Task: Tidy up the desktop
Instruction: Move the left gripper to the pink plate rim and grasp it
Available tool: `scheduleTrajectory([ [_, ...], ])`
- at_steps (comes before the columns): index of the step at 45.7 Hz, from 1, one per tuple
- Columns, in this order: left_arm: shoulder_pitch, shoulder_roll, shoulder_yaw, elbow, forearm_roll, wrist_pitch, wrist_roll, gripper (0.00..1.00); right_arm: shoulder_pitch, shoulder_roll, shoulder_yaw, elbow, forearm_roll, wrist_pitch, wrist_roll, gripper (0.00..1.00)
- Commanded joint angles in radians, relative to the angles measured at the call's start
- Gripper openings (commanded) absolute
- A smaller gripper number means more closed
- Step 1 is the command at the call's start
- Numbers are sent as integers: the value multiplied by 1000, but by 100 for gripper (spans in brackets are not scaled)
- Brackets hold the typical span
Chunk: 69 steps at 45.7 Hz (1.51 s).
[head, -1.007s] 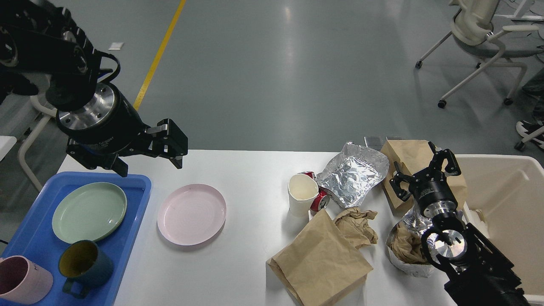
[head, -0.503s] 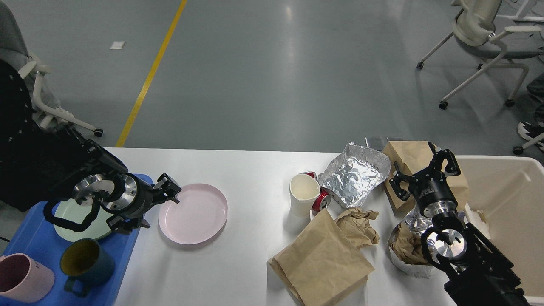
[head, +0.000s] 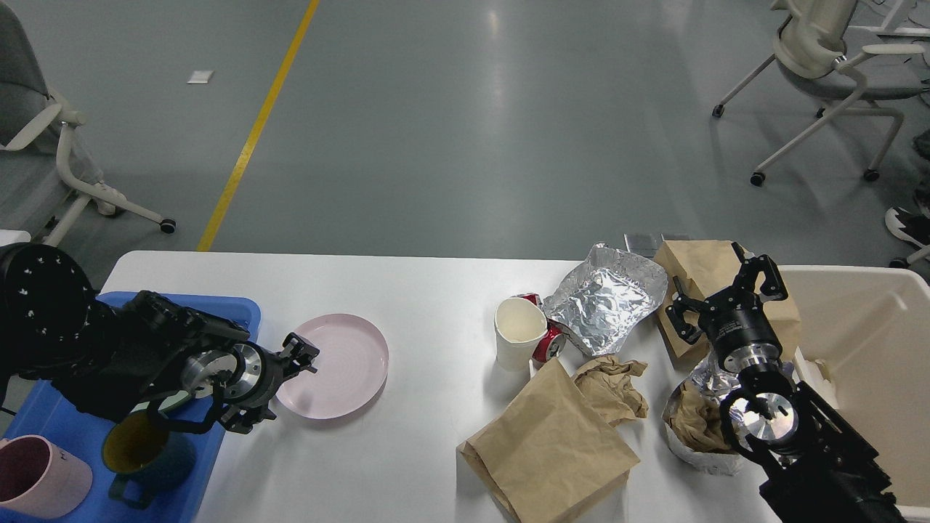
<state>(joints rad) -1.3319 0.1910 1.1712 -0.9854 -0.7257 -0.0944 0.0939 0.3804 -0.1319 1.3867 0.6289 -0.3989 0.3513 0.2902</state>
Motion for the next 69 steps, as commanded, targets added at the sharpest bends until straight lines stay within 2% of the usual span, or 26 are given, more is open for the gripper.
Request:
scheduleTrajectory([
  [1, 46, 10, -62, 2, 3, 48, 3, 86, 0, 0, 0, 0, 0, 0, 0, 100],
  [4, 54, 15, -84, 7, 3, 65, 1, 85, 0, 0, 0, 0, 0, 0, 0, 100],
  [9, 53, 16, -93, 8, 5, 70, 1, 73, 0, 0, 0, 0, 0, 0, 1, 100],
  [13, 59, 16, -93, 14, 9, 71, -3, 68, 0, 0, 0, 0, 0, 0, 0, 100],
  [21, 95, 16, -113, 40, 11, 61, -6, 39, 0, 0, 0, 0, 0, 0, 0, 100],
  [32, 97, 16, -113, 40, 9, 28, 4, 13, 0, 0, 0, -2, 0, 0, 0, 100],
  [35, 99, 16, -113, 40, 9, 6, 6, 1, 0, 0, 0, 0, 0, 0, 0, 100],
  [51, 72, 53, -113, 17, 8, -24, 7, 0, 0, 0, 0, -2, 0, 0, 0, 100],
  [58, 62, 54, -114, 17, 8, -24, 29, 0, 0, 0, 0, -2, 0, 0, 1, 100],
  [69, 22, 70, -100, -6, 8, -90, 33, 0, 0, 0, 0, -2, 0, 0, 1, 100],
])
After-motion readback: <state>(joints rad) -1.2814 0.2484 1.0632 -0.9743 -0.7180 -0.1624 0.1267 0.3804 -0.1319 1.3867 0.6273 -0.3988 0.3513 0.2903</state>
